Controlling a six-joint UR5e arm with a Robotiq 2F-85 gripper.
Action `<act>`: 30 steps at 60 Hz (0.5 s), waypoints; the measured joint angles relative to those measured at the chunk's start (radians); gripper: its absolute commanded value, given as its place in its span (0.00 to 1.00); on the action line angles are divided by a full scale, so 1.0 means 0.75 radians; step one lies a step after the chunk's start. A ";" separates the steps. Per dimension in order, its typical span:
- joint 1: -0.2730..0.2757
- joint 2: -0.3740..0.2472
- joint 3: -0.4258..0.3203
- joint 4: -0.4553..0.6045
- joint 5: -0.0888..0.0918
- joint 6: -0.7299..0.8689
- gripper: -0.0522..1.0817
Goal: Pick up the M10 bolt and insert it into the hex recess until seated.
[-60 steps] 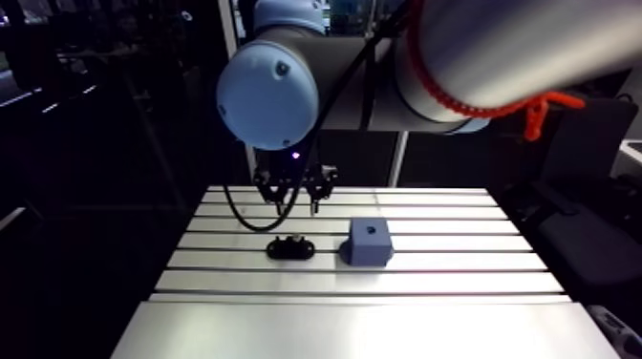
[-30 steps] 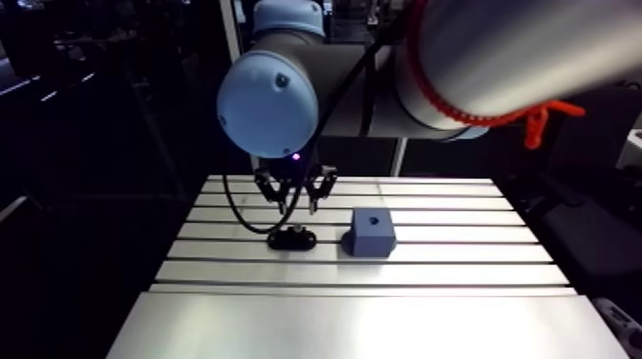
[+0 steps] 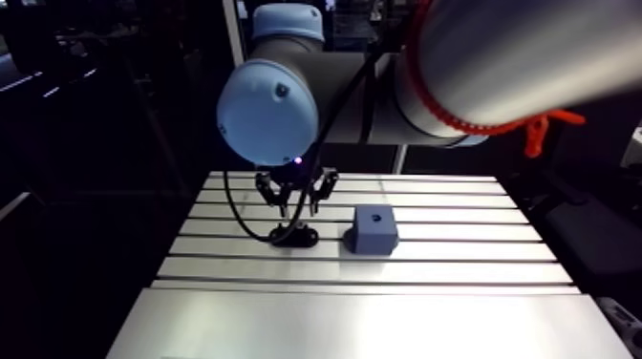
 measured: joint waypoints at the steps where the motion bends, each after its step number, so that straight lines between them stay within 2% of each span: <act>1: 0.000 0.000 0.001 0.000 0.000 -0.007 0.45; 30: 0.000 0.016 0.013 -0.024 -0.004 -0.052 0.45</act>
